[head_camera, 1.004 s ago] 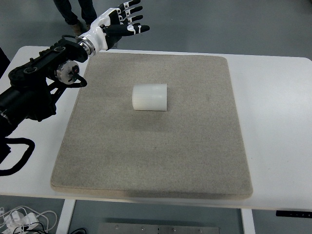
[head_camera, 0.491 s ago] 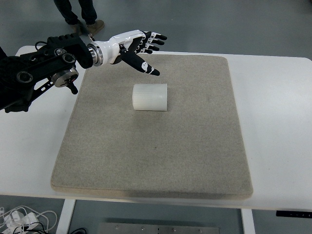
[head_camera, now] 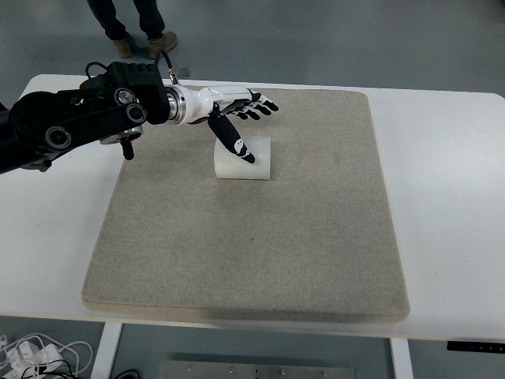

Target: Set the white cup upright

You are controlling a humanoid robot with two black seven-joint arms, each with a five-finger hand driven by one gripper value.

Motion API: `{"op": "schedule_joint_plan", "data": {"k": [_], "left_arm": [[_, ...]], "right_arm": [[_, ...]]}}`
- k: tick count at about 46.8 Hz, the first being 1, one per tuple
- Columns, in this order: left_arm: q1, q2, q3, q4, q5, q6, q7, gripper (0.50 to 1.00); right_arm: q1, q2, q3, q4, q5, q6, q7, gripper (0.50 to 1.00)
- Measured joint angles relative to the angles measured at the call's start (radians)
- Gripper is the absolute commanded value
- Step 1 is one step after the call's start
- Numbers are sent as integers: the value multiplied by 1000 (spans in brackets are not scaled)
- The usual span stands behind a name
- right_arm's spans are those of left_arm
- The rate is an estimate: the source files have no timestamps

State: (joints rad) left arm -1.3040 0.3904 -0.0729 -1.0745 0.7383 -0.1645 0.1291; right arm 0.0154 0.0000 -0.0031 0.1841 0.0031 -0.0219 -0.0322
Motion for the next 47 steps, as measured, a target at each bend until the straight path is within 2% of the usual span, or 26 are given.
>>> {"op": "schedule_joint_plan", "data": {"k": [15, 23, 37, 47], "left_arm": [[-21, -44, 71, 35, 21, 0, 18, 975], [-13, -48, 75, 50, 75, 1, 18, 966], [-3, -93, 82, 96, 79, 0, 18, 956], [-3, -116, 100, 111, 80, 0, 18, 874]], "right_arm": [[0, 0, 0, 0, 0, 0, 0, 952], [0, 0, 0, 0, 0, 0, 0, 952], [0, 0, 0, 0, 0, 0, 0, 952], [0, 0, 0, 0, 0, 0, 0, 952]]}}
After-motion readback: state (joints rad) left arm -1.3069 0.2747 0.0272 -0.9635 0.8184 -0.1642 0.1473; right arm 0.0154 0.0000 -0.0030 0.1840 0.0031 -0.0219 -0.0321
